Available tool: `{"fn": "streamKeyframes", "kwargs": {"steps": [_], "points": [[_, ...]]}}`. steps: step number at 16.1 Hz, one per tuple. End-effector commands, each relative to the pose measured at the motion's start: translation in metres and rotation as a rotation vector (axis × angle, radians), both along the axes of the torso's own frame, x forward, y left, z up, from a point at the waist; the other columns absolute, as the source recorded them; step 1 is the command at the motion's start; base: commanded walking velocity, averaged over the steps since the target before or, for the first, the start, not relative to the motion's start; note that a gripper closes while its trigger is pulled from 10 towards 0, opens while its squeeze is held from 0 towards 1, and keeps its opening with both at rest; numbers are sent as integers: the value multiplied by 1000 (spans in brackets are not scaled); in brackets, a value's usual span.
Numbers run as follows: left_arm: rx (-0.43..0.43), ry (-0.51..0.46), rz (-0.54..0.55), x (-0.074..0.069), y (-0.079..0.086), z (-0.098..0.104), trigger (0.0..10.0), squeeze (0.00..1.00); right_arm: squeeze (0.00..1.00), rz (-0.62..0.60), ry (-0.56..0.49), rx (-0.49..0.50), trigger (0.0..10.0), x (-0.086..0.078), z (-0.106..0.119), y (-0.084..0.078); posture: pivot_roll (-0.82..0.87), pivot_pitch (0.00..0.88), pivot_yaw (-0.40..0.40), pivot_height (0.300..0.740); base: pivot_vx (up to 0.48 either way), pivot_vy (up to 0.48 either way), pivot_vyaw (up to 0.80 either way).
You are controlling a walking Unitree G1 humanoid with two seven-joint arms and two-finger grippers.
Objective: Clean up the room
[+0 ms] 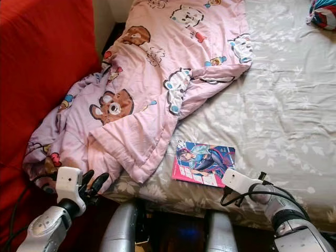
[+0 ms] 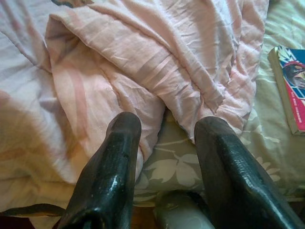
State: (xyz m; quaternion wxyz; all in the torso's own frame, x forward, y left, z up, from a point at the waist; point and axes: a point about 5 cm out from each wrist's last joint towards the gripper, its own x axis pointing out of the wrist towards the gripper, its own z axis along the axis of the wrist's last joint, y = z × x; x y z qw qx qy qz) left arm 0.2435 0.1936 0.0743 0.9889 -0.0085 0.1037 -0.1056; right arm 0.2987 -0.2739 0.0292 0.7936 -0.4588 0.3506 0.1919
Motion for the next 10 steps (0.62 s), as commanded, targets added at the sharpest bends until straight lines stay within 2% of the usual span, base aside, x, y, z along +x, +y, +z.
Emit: {"fn": "streamKeyframes", "kwargs": {"steps": [1,4,7,8,10], "points": [[1,29,8,-3,1,-8,10000,0,0,-37,17,32,0,-8,-9,0,54,230,122,628,0,0,0],[-14,18,11,5,-3,-10,10000,0,0,-18,6,34,0,-15,-12,-3,27,209,111,628,0,0,0],[-29,4,9,14,-10,-10,10000,0,0,-91,-77,173,0,-15,-7,-7,-6,187,97,628,0,0,0],[-36,0,8,17,-12,-11,10000,0,0,-116,-103,225,0,-19,-5,-11,-20,176,93,628,0,0,0],[-45,-6,8,22,-15,-11,10000,0,0,-124,-116,261,0,-30,-5,-17,-33,164,88,628,0,0,0]]}}
